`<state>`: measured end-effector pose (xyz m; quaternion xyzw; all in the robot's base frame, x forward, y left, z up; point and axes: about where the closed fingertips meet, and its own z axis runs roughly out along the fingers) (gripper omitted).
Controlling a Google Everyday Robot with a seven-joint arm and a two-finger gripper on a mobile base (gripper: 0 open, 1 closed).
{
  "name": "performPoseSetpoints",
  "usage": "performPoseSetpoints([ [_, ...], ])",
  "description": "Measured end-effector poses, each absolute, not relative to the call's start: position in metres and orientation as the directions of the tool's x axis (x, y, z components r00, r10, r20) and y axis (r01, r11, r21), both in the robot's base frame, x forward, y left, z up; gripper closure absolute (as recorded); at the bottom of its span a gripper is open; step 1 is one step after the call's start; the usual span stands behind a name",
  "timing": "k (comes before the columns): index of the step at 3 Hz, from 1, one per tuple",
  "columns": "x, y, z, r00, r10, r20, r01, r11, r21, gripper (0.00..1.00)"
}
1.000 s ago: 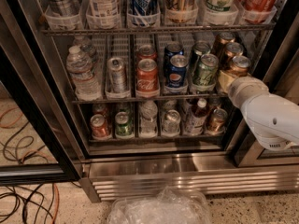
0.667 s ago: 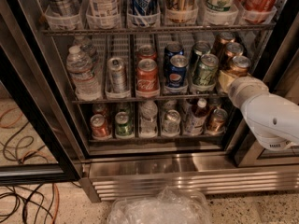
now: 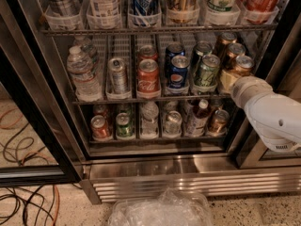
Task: Pick orange can from middle shelf of fridge
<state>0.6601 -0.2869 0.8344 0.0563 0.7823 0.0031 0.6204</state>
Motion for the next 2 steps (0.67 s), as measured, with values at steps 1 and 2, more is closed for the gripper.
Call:
performPoseSetpoints([
  [1,0.658,-0.2831,0.8406,-0.215,0.094,-0.972,0.068,0.994,0.081,1.0],
  [2,0.6563,-0.2785,0.8451,-0.214,0.094,-0.972,0.047,0.995,0.086,1.0],
])
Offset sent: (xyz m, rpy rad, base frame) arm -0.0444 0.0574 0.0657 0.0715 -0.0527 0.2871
